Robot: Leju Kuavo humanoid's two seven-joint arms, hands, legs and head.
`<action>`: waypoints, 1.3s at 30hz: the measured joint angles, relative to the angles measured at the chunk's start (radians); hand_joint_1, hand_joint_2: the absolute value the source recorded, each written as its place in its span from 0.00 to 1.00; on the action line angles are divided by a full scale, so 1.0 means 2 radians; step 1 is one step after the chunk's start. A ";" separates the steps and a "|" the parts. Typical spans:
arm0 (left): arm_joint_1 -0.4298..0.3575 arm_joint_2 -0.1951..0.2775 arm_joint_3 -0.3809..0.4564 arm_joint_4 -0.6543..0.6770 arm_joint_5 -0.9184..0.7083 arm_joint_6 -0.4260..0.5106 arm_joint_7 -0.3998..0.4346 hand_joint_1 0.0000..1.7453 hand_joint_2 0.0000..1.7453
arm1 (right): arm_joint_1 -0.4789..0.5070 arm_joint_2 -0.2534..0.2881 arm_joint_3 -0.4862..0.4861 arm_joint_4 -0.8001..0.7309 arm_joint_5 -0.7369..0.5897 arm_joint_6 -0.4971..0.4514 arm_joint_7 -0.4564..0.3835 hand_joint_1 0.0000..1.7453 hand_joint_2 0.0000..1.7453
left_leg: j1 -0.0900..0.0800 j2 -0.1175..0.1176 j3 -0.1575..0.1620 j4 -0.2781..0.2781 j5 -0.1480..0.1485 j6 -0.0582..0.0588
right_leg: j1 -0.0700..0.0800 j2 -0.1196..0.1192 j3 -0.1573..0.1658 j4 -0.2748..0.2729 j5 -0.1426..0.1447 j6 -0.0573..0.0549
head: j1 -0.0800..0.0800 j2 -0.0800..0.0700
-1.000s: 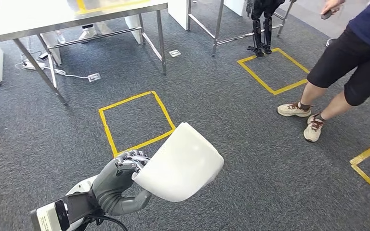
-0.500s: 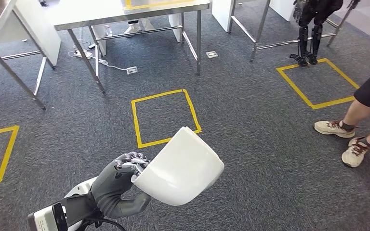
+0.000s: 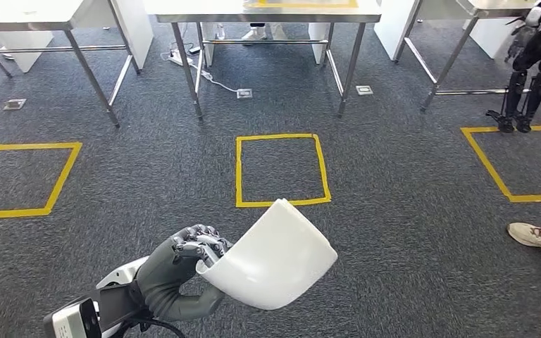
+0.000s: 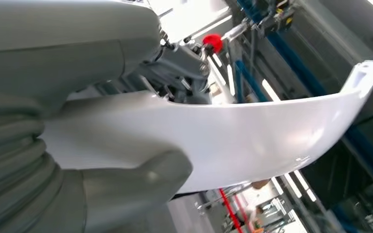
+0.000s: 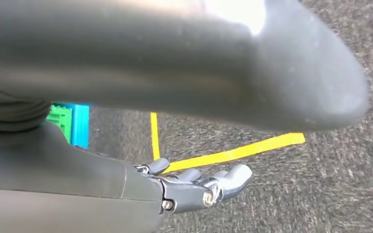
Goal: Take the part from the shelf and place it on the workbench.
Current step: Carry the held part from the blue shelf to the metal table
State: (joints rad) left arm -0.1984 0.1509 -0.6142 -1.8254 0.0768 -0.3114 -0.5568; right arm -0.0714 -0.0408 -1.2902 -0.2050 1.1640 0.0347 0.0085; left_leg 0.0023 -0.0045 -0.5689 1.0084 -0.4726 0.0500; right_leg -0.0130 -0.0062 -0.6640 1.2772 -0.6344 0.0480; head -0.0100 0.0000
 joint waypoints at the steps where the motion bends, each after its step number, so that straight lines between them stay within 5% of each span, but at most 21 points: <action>1: 0.001 0.000 0.000 0.000 0.000 0.000 0.000 1.00 1.00 | 0.001 0.000 0.000 0.000 0.000 0.000 0.000 0.00 0.00 | 0.000 -0.004 0.001 0.001 -0.002 0.000 | -0.001 0.000 -0.006 0.005 0.006 0.000 | 0.000 0.000; 5: 0.004 -0.001 0.000 -0.001 -0.003 -0.001 0.000 1.00 1.00 | 0.000 0.001 0.000 0.000 0.000 0.001 0.000 0.00 0.00 | 0.001 -0.013 0.007 0.008 -0.013 -0.009 | -0.003 0.002 0.039 -0.104 0.067 0.000 | 0.002 0.000; 11: 0.006 -0.001 0.000 -0.006 -0.008 -0.002 0.000 1.00 1.00 | 0.000 0.002 0.000 0.000 -0.001 0.002 0.001 0.00 0.00 | 0.000 -0.009 0.007 0.022 -0.030 -0.027 | -0.002 0.002 0.061 -0.131 0.059 -0.022 | -0.001 0.000; 12: 0.006 -0.001 0.000 -0.006 -0.008 -0.003 0.000 1.00 1.00 | 0.000 0.002 0.000 0.000 -0.002 0.002 0.001 0.00 0.00 | 0.001 -0.006 -0.005 0.046 -0.038 -0.029 | -0.003 0.001 0.067 -0.132 0.056 -0.025 | -0.003 0.000; 15: 0.010 -0.001 0.000 -0.007 -0.009 -0.006 -0.001 1.00 1.00 | 0.001 0.002 0.000 0.000 -0.004 0.001 0.002 0.00 0.00 | 0.001 -0.002 -0.075 0.147 -0.061 -0.032 | -0.002 0.000 0.083 -0.132 0.042 -0.029 | -0.006 0.000; 17: 0.012 -0.001 0.001 -0.006 -0.011 -0.008 -0.001 1.00 1.00 | 0.002 0.002 0.000 0.000 -0.005 0.001 0.002 0.00 0.00 | 0.000 -0.001 -0.100 0.153 -0.035 -0.029 | -0.001 0.000 0.096 -0.132 0.032 -0.028 | -0.006 0.000; 20: 0.013 0.000 0.001 -0.004 -0.013 -0.010 -0.003 1.00 1.00 | 0.002 0.004 0.000 0.000 -0.006 0.000 0.004 0.00 0.00 | -0.005 0.000 -0.080 0.059 0.039 -0.017 | 0.000 0.001 0.118 -0.134 0.011 -0.024 | -0.008 0.000; 21: 0.013 0.000 0.002 -0.004 -0.014 -0.011 -0.004 1.00 1.00 | 0.002 0.004 0.000 0.000 -0.006 0.000 0.005 0.00 0.00 | -0.007 0.001 -0.072 0.037 0.048 -0.014 | 0.001 0.001 0.122 -0.135 0.006 -0.021 | -0.008 0.000; 24: 0.013 -0.001 0.004 -0.004 -0.017 -0.012 -0.007 1.00 1.00 | 0.001 0.006 0.000 0.001 -0.007 -0.001 0.007 0.00 0.00 | -0.011 -0.001 -0.058 0.021 0.037 -0.009 | 0.000 -0.001 0.131 -0.134 0.008 -0.010 | -0.008 0.000; 27: 0.012 -0.002 0.005 -0.004 -0.017 -0.013 -0.009 1.00 1.00 | -0.001 0.007 0.000 0.001 -0.007 0.000 0.006 0.00 0.00 | -0.006 -0.004 -0.032 0.006 0.025 -0.002 | -0.001 0.000 0.101 -0.069 0.026 -0.002 | -0.006 0.000; 30: 0.011 -0.003 0.005 -0.003 -0.017 -0.014 -0.008 1.00 1.00 | -0.001 0.006 0.000 0.001 -0.007 -0.001 0.006 0.00 0.00 | -0.003 -0.006 -0.013 0.001 0.012 0.000 | -0.001 0.001 0.034 0.003 -0.012 0.002 | -0.002 0.000; 32: 0.011 -0.004 0.005 -0.002 -0.017 -0.016 -0.007 1.00 1.00 | 0.000 0.006 0.000 0.001 -0.007 -0.001 0.007 0.00 0.00 | -0.002 -0.008 0.000 0.001 0.001 -0.001 | -0.002 0.001 0.010 0.000 -0.029 0.005 | -0.001 0.000; 33: 0.011 -0.004 0.005 -0.002 -0.017 -0.016 -0.007 1.00 1.00 | 0.000 0.006 0.000 0.001 -0.007 -0.001 0.007 0.00 0.00 | -0.002 -0.008 0.008 0.001 -0.005 -0.002 | -0.002 0.001 0.007 -0.020 -0.016 0.006 | 0.000 0.000; 36: 0.009 -0.005 0.005 0.000 -0.016 -0.017 -0.007 1.00 1.00 | 0.001 0.006 0.000 0.001 -0.007 -0.001 0.008 0.00 0.00 | -0.002 -0.009 0.026 0.003 -0.023 -0.009 | -0.002 0.000 0.017 -0.106 0.069 0.001 | 0.002 0.000; 37: 0.008 -0.005 0.005 0.000 -0.016 -0.018 -0.007 1.00 1.00 | 0.002 0.006 0.000 0.001 -0.007 -0.002 0.008 0.00 0.00 | -0.003 -0.009 0.029 0.003 -0.027 -0.012 | -0.001 -0.001 0.019 -0.121 0.086 -0.003 | 0.002 0.000; 39: 0.005 -0.005 0.005 0.001 -0.015 -0.018 -0.007 1.00 1.00 | 0.001 0.006 0.000 0.001 -0.007 -0.002 0.008 0.00 0.00 | -0.004 -0.009 0.033 0.005 -0.030 -0.019 | 0.001 -0.001 0.022 -0.126 0.090 -0.014 | 0.003 0.000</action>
State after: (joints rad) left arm -0.1884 0.1401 -0.6050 -1.8238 0.0474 -0.3479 -0.5699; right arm -0.0691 -0.0287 -1.2902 -0.2037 1.1496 0.0306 0.0255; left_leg -0.0062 -0.0232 -0.5027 1.0175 -0.5335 0.0128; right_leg -0.0117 -0.0079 -0.6194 1.0244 -0.4537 0.0194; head -0.0043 0.0000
